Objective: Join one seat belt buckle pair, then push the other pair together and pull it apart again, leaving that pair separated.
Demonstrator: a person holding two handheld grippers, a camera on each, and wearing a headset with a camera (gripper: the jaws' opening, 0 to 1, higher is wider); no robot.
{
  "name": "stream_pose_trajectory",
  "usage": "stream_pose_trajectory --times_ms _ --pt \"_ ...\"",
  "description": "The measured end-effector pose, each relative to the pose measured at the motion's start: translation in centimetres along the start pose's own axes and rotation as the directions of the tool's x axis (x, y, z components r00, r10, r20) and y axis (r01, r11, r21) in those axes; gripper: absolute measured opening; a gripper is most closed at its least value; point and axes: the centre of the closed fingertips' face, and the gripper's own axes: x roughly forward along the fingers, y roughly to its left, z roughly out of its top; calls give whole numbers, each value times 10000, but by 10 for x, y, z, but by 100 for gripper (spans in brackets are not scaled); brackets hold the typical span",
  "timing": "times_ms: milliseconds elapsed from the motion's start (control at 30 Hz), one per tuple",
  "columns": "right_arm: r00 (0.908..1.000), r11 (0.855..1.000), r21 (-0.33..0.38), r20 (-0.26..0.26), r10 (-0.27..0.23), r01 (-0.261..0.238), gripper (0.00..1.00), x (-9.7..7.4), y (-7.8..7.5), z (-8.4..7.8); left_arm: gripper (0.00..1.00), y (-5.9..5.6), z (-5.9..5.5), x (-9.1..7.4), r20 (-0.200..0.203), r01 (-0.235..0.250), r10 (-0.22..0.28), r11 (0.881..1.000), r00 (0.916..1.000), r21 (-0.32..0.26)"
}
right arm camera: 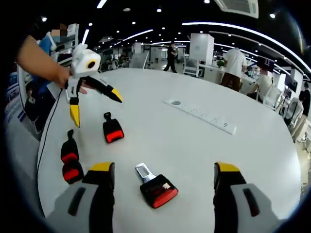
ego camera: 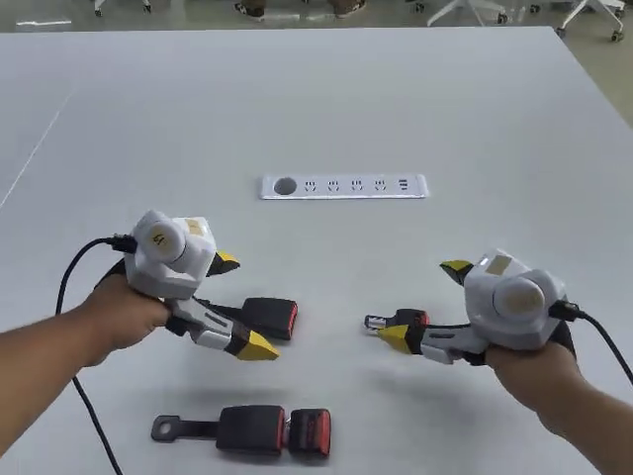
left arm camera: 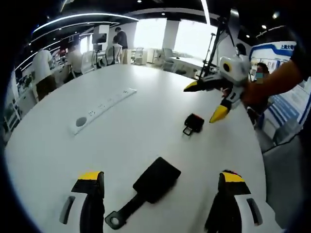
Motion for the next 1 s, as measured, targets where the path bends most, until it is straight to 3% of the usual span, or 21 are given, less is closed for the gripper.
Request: stream_pose_trajectory --times_ms 67,167,233,267,333,367,400,500,533,633,667,733,767,800,833,867,900,933,1000 --pt "9996 9994 259 199 -222 216 87 -7 3 4 100 -2 -1 -11 250 -284 304 9967 9992 -761" --pt "9968 9974 534 602 -519 487 87 -23 12 13 100 -8 -8 -30 382 -816 850 9933 9957 -820" --pt "9957 9966 586 697 -612 572 87 -31 20 17 100 -16 -12 -44 517 -1050 1141 9826 9921 -1534" --pt "9949 9958 606 704 -726 684 87 -37 24 17 100 -19 -11 -53 860 -1237 1408 9759 9863 -1797" --pt "9920 9934 742 853 -932 869 88 -44 29 20 100 -22 -15 -65 1138 -1364 1630 9678 9800 -2116" --pt "9890 9909 958 1048 -1040 941 89 -50 33 23 100 -24 -19 -75 1194 -1558 1916 9532 9742 -2590" --pt "9894 9899 1055 999 -1053 947 89 -54 37 22 100 -24 -21 -80 1406 -1638 2076 9481 9681 -2726" --pt "9853 9887 1042 1211 -1205 1081 90 -72 50 24 100 -38 -35 -103 1493 -1947 2431 9399 9584 -2804" --pt "9851 9885 1038 1211 -1220 1097 90 -76 54 24 100 -45 -38 -107 1475 -1946 2430 9392 9587 -2828" --pt "9814 9876 924 1329 -1384 1267 92 -94 64 25 100 -66 -42 -126 1663 -2153 2702 9330 9483 -2884" --pt "9798 9876 897 1418 -1410 1291 92 -100 68 25 100 -72 -44 -133 1830 -2243 2839 9304 9412 -2899" --pt "9793 9884 772 1454 -1411 1310 92 -112 79 24 100 -86 -48 -141 1913 -2229 2879 9269 9383 -3019" --pt "9784 9881 749 1484 -1441 1342 92 -117 82 23 100 -90 -50 -146 1932 -2438 3061 9255 9322 -2899" --pt "9773 9875 794 1523 -1470 1361 93 -122 85 22 100 -94 -51 -153 2080 -2695 3367 9169 9184 -2945" --pt "9758 9867 883 1598 -1491 1363 93 -129 89 21 100 -98 -50 -157 2268 -2614 3402 9120 9126 -3162" --pt "9749 9862 910 1630 -1515 1380 94 -133 93 20 100 -99 -54 -161 2438 -2485 3378 9094 9091 -3335" --pt "9734 9855 934 1676 -1560 1418 94 -139 98 18 100 -101 -56 -163 2400 -2555 3423 9090 9084 -3292" --pt "9726 9849 928 1685 -1601 1460 94 -143 101 16 100 -104 -58 -171 2402 -2731 3591 9047 9019 -3271" --pt "9720 9846 937 1703 -1621 1478 94 -152 108 12 100 -112 -61 -179 2510 -2665 3594 9026 8988 -3381"
